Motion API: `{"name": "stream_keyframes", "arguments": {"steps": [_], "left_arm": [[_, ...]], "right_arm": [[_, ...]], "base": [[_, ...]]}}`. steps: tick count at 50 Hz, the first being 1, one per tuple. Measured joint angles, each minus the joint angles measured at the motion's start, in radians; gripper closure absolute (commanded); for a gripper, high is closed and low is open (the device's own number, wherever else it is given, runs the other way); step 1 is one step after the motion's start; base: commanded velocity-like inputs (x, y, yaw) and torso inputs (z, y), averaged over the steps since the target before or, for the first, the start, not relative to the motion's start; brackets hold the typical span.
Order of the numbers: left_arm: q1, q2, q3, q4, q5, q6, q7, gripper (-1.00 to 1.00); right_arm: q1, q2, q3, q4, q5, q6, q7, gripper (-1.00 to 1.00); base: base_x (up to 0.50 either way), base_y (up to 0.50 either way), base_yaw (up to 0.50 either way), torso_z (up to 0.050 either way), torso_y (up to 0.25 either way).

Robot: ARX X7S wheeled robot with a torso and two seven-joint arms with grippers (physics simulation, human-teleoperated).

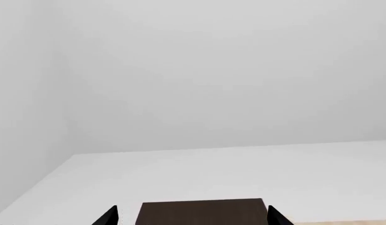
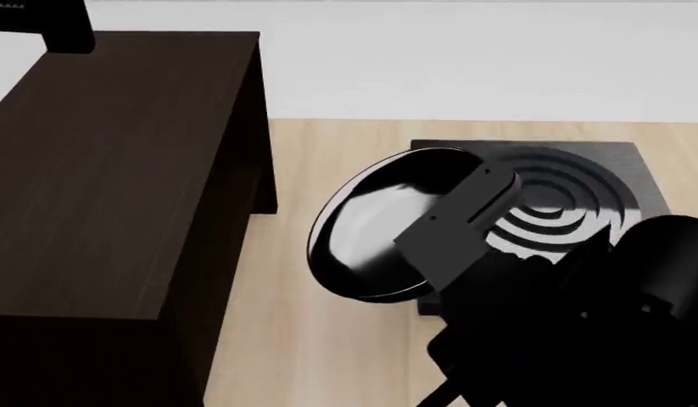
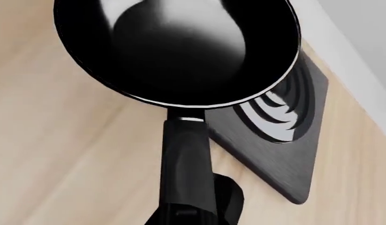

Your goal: Put the frying pan under the cabinet shelf.

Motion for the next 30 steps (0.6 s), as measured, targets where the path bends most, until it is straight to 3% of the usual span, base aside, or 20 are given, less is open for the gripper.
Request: {"name": "stream_keyframes", "arguments": {"steps": [30], "left_arm": [[0.012, -0.014, -0.005, 0.002, -0.009, 0.009, -0.005, -1.00]], "right_arm": [[-0.050, -0.127, -0.126, 0.084, -0.177, -0.122, -0.190, 1.00]], "base": [[0.00, 0.00, 0.00, 0.000, 0.001]]}}
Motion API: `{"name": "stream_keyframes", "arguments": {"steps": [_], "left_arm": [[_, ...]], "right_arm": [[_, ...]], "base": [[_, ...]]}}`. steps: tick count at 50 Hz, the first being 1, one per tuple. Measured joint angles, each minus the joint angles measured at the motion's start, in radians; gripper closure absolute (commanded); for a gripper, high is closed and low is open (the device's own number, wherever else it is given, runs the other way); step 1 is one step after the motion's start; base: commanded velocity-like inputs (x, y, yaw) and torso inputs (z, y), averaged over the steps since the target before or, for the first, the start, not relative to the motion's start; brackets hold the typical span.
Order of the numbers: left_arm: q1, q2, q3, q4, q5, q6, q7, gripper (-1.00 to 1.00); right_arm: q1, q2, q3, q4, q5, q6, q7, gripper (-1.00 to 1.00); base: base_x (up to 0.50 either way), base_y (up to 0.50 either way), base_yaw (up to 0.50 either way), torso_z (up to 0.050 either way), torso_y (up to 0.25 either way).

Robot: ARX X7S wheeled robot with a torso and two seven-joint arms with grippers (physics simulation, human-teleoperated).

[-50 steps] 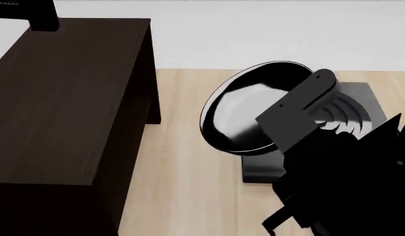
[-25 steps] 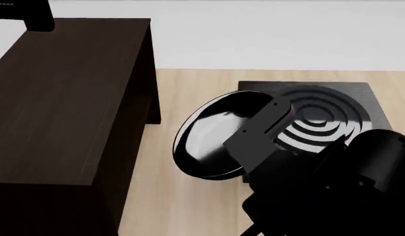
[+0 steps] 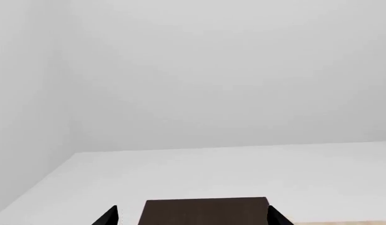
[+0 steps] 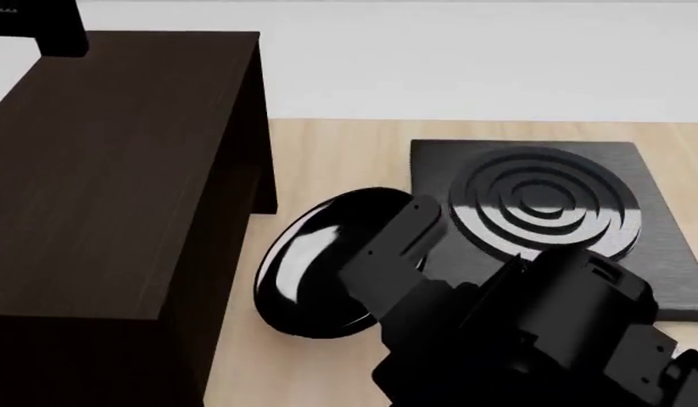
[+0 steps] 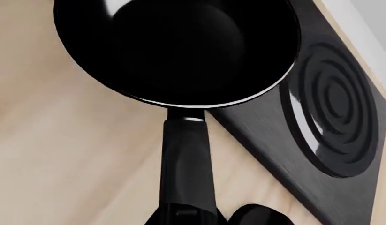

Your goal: Put the frying pan under the cabinet shelf.

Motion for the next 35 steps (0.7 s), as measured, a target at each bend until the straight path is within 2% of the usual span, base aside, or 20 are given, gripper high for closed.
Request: {"name": "stream_keyframes", "arguments": {"steps": [35], "left_arm": [[0.000, -0.017, -0.020, 0.021, -0.020, -0.014, -0.014, -1.00]], "right_arm": [[-0.048, -0.134, -0.116, 0.146, -0.256, -0.127, -0.183, 1.00]], "base": [[0.00, 0.00, 0.00, 0.000, 0.000]]}}
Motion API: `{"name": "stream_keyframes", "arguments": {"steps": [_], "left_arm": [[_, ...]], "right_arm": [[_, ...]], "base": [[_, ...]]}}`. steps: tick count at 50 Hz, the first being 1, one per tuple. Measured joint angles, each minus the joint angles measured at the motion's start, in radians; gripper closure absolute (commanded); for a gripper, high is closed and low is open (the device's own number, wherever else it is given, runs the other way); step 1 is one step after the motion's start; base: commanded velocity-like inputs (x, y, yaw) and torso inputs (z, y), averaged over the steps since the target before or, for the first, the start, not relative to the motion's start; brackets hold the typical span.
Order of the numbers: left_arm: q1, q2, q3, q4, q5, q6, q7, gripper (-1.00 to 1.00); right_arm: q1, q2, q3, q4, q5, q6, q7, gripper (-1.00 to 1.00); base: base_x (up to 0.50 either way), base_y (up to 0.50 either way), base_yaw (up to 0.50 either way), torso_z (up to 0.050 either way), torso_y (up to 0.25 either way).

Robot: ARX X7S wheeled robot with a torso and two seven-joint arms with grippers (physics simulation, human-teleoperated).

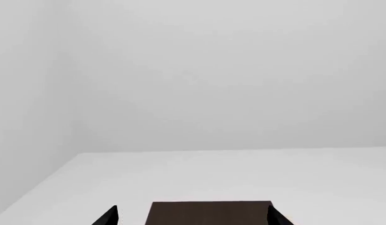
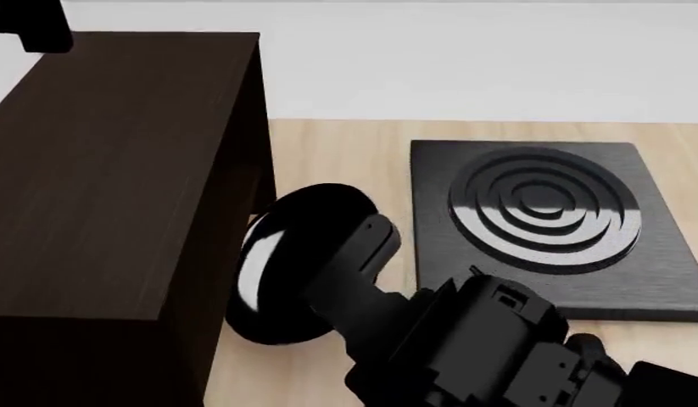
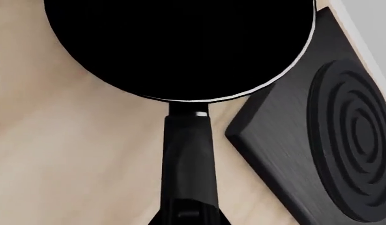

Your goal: Put the frying pan under the cabinet shelf.

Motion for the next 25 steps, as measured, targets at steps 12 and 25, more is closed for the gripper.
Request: {"name": "stream_keyframes", "arguments": {"steps": [12, 25], "left_arm": [[0.002, -0.004, 0.001, 0.006, -0.005, -0.001, -0.005, -1.00], [0.009, -0.008, 0.002, 0.008, -0.008, 0.005, -0.009, -1.00]], "right_arm": [[-0.051, -0.029, 0.048, 0.035, -0.015, -0.047, -0.092, 1.00], [-0.097, -0.059, 0.108, 0.053, 0.039, -0.072, -0.179, 1.00]], "base": [[0.00, 0.00, 0.00, 0.000, 0.000], [0.00, 0.00, 0.00, 0.000, 0.000]]}}
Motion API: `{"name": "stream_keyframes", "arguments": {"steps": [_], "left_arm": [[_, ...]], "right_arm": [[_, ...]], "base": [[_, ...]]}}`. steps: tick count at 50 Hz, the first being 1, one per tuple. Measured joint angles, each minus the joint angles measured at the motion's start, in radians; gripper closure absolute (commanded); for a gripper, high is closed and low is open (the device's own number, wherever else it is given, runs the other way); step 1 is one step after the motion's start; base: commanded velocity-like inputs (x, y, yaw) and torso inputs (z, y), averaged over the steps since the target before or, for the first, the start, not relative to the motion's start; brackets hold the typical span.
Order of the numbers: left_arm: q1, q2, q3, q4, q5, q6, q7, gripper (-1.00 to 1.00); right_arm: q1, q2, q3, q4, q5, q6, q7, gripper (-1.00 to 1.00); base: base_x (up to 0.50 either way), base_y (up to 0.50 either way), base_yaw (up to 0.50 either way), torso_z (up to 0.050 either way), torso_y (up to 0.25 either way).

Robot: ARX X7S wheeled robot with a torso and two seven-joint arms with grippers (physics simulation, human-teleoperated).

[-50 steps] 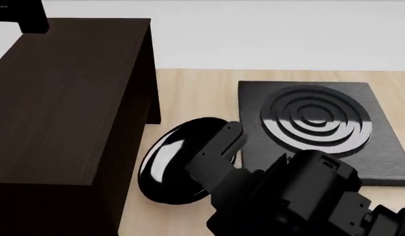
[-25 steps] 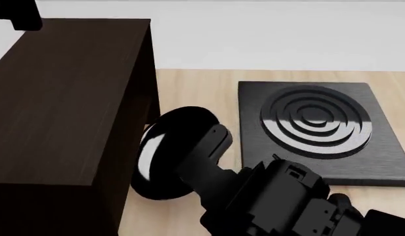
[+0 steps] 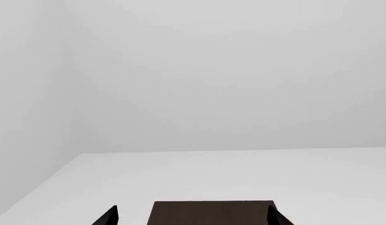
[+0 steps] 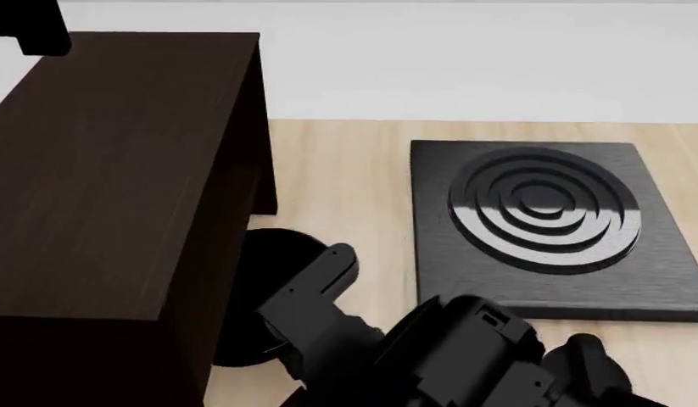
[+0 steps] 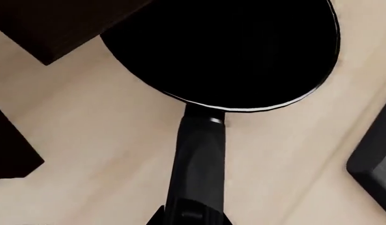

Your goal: Put the frying pan under the cabinet shelf.

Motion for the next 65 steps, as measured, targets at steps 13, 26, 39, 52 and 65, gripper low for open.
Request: {"name": "stream_keyframes", "arguments": {"steps": [13, 26, 39, 52, 65], "left_arm": [[0.009, -0.003, -0.001, 0.007, -0.006, 0.001, -0.006, -1.00], [0.015, -0.010, 0.000, 0.012, -0.010, 0.002, -0.010, -1.00], [0.014, -0.022, -0.002, 0.010, -0.013, 0.004, -0.011, -1.00], [0.016, -0.034, -0.007, 0.011, -0.017, 0.004, -0.014, -1.00], [0.025, -0.041, -0.010, 0.015, -0.022, 0.005, -0.018, -1.00]], "right_arm": [[-0.006, -0.027, -0.006, 0.022, -0.006, -0.028, -0.083, 1.00], [0.049, -0.138, -0.102, 0.251, -0.117, -0.145, -0.314, 1.00], [0.097, -0.267, -0.215, 0.519, -0.208, -0.291, -0.538, 1.00], [0.106, -0.308, -0.271, 0.639, -0.238, -0.382, -0.644, 1.00], [0.125, -0.313, -0.262, 0.613, -0.206, -0.370, -0.638, -1.00]], "base": [[0.00, 0.00, 0.00, 0.000, 0.000], [0.00, 0.00, 0.00, 0.000, 0.000], [0.00, 0.00, 0.00, 0.000, 0.000], [0.00, 0.00, 0.00, 0.000, 0.000], [0.00, 0.00, 0.00, 0.000, 0.000]]}}
